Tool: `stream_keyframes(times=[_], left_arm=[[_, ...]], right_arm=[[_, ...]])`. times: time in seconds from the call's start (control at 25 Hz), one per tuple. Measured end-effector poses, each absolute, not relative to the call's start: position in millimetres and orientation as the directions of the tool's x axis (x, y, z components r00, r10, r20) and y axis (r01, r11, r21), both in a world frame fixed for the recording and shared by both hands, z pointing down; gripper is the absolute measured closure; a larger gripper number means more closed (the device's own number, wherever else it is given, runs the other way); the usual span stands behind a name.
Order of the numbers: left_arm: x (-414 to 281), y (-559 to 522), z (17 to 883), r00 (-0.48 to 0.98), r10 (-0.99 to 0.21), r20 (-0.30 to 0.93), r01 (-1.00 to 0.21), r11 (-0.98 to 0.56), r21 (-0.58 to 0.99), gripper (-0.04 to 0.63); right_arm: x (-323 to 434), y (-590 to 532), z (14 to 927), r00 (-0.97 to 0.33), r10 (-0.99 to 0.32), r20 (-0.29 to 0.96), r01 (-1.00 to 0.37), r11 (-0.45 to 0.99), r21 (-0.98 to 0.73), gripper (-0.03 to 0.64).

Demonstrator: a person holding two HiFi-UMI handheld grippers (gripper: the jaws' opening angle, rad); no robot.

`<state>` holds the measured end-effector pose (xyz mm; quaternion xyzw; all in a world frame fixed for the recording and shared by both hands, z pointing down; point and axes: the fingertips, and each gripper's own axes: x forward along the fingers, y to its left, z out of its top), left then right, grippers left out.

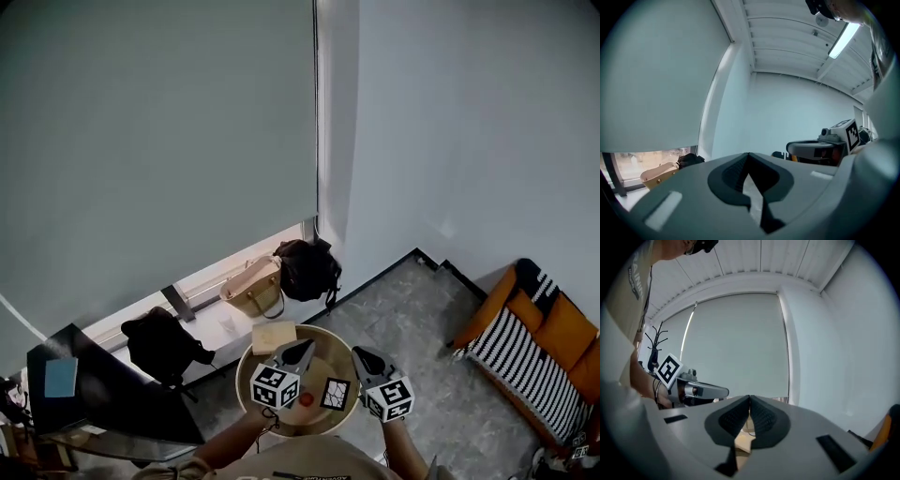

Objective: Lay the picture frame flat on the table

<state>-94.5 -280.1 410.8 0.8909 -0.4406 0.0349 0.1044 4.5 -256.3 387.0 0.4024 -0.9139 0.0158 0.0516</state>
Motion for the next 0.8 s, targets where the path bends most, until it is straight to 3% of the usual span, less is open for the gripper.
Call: stream_keyframes(times=[0.2, 0.8], left_arm=[[-105, -284, 411, 0.574, -0.804, 0.153, -0.818, -0.557, 0.143, 0.589], [-106, -281, 414, 0.582, -0.795, 0.172, -0.813, -0.573, 0.103, 0.589]], right_arm=[[6, -261, 370, -0.641, -0.765, 0.054, -0.766, 0.643, 0.020, 0.611], [2, -239, 397, -0.646, -0.752, 0.133, -0.758, 0.653, 0.007, 0.611]])
